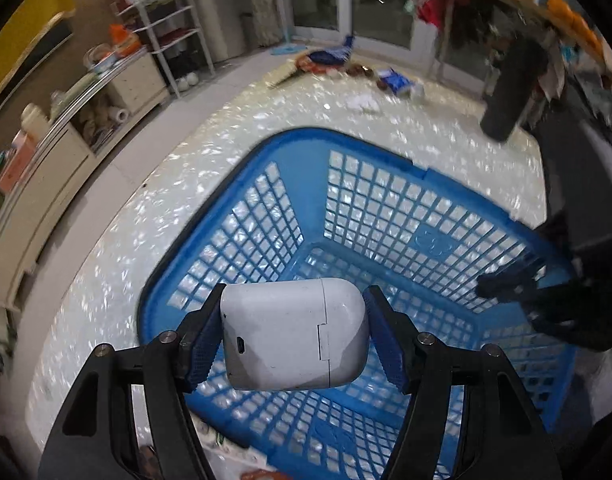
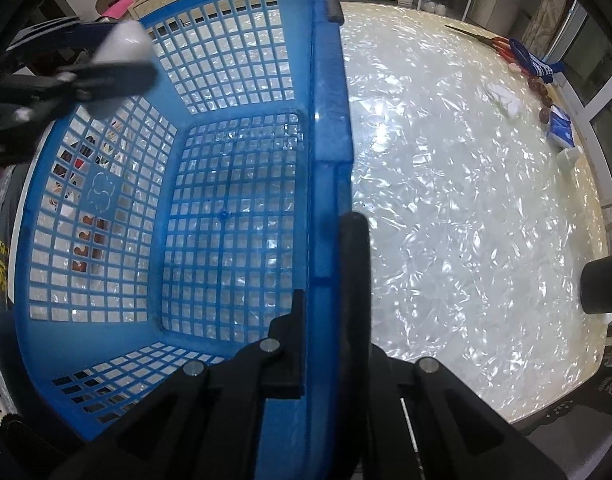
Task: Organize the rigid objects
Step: 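Carry the earbud case over the basket and open the left gripper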
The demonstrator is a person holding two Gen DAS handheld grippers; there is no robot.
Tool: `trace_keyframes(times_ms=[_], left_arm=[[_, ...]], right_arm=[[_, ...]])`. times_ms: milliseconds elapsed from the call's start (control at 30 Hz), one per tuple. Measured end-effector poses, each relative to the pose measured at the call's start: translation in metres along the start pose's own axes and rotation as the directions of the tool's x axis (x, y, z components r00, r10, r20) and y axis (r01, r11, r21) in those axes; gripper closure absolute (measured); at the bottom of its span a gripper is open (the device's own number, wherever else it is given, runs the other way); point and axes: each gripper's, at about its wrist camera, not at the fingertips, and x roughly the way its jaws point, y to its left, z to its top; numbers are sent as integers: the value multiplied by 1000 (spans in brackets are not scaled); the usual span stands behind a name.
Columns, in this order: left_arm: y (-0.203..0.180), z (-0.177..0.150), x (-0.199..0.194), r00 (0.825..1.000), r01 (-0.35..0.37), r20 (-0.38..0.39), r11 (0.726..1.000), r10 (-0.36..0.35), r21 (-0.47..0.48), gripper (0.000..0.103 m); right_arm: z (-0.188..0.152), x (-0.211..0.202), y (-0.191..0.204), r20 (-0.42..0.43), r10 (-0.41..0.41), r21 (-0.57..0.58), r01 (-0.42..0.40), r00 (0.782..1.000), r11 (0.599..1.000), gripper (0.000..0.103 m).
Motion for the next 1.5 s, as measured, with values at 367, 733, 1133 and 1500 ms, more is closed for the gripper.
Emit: trace_keyframes(times_ms=[367,733,1133,1500], left_arm=[[-19,2,37,994,-10,-103,992,23,122,32],[-17,2,40,989,-19,-142,994,34,110,22],[-1,4,11,995,32,-99,998,-28,47,3],[35,-19,-76,999,-46,-8,999,46,-21,3]], right_arm=[[1,-2,-11,5,15,29,-15,1000,999,99],[-1,-3,-8,13,8,22,-8,1000,1000,99],[-2,-2,-6,14,8,27,-8,1000,1000,99],[-1,-2,-4,7,-2,13,2,1000,1000,99]])
